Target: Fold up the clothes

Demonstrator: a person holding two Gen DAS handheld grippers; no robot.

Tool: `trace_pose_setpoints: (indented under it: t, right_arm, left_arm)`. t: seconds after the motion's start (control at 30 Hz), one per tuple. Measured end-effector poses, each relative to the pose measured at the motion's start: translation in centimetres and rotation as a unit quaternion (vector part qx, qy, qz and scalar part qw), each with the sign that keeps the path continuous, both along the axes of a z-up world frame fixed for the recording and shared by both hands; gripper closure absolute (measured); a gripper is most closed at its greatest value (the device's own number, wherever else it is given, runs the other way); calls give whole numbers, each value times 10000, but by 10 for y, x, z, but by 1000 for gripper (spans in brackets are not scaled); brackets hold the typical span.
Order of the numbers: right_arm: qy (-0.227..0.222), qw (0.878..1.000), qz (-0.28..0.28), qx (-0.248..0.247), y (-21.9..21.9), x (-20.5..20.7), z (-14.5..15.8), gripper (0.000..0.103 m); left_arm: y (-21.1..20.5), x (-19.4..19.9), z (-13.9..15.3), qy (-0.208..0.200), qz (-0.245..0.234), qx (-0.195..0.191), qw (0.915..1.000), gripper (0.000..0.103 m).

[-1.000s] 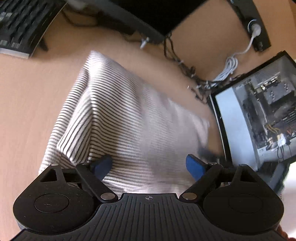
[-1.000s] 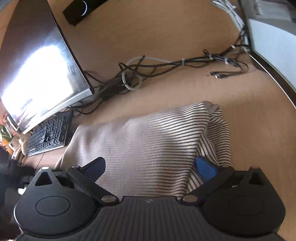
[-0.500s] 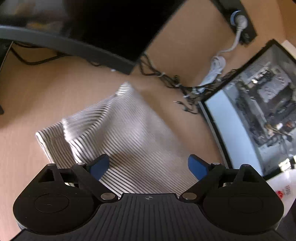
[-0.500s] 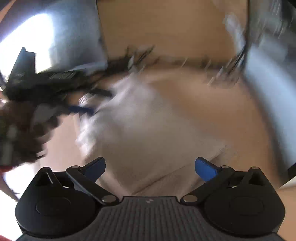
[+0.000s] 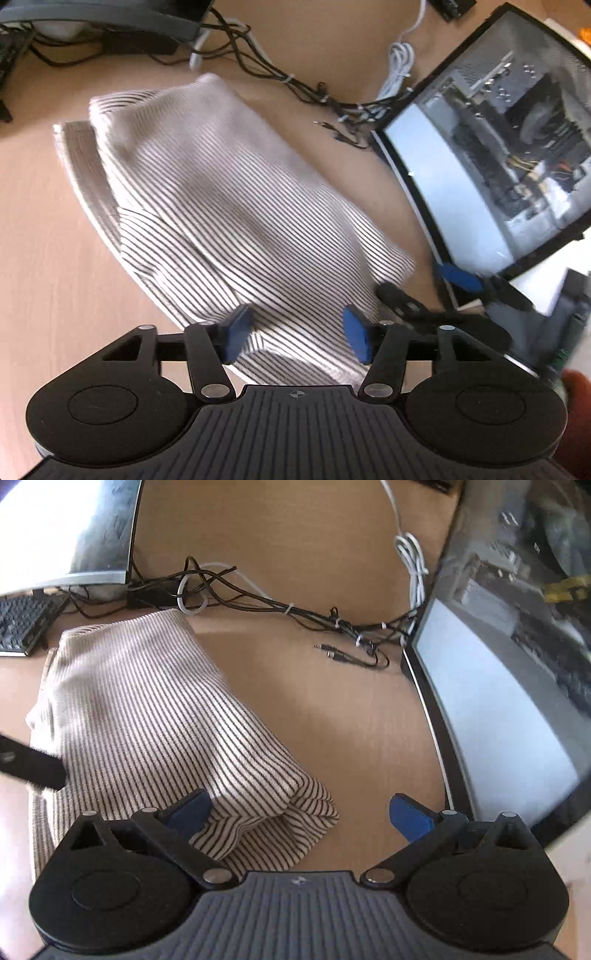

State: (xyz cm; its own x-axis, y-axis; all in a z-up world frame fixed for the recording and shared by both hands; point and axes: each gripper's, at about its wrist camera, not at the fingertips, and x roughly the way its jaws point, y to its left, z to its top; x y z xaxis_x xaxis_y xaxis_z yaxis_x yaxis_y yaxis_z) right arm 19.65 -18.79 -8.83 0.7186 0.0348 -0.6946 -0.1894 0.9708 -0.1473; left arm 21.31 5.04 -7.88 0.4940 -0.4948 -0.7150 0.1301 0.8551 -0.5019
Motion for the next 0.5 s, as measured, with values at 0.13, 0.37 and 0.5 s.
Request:
trace_pose_setpoints:
  t: [0.13, 0.37, 0.5]
  right_arm:
    - [180, 9989, 305, 313, 15, -34, 0, 0]
    - [12, 9913, 1256, 405, 12, -56, 18, 0]
    - [-306, 9874, 1494, 411, -3, -57, 37, 0]
  left_arm:
    - [-4, 1, 1, -113, 204, 537, 9983, 46]
    - [2, -35, 24, -374, 747, 869, 9927, 32]
    - [-13, -73, 28, -445, 830, 1083, 9897, 28]
